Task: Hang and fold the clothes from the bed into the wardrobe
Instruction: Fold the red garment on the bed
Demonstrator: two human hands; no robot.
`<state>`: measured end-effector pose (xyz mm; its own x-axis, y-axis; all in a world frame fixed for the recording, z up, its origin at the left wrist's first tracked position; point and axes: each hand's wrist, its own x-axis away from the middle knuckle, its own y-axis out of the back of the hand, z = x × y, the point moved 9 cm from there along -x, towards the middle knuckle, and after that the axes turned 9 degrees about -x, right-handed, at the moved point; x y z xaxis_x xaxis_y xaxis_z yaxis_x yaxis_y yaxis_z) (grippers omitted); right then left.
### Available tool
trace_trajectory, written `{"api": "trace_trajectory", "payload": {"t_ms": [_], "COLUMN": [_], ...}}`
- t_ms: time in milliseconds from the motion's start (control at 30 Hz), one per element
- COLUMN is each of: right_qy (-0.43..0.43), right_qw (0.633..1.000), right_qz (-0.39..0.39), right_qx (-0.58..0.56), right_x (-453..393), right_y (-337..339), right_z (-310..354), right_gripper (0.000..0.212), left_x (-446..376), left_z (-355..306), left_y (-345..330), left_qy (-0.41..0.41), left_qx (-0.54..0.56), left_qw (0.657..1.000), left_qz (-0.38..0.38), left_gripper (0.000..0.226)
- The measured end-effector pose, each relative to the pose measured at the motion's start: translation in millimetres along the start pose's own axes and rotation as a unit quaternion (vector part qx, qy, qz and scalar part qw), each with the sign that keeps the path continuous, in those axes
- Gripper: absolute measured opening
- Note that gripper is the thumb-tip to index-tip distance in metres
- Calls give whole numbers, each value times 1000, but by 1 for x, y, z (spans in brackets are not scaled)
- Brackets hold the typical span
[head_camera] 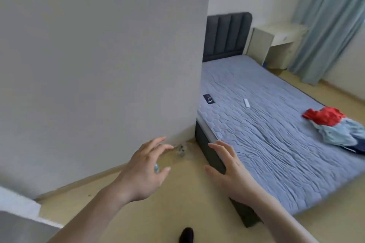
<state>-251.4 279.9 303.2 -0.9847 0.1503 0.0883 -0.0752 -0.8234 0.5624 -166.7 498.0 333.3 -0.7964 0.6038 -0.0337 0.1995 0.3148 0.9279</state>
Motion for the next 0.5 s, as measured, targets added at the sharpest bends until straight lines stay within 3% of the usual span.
{"api": "trace_trajectory", "payload": {"t_ms": [300, 500], "right_qy": [-91, -162], "right_qw": [992, 973], "right_qz": [-87, -163], "right_qx": [1, 0], "right_x": [-28, -10], "right_y": [159, 281], "right_z": [-127, -210], "right_gripper": [59, 59], "left_x": [-178, -295], "left_z": [-119, -238], "left_y": [-86, -152], "left_qy": [-75, -185], "left_qx": [41, 28], "left_qw": [994, 975], "left_qz": [66, 119], "left_gripper": [47, 49]}}
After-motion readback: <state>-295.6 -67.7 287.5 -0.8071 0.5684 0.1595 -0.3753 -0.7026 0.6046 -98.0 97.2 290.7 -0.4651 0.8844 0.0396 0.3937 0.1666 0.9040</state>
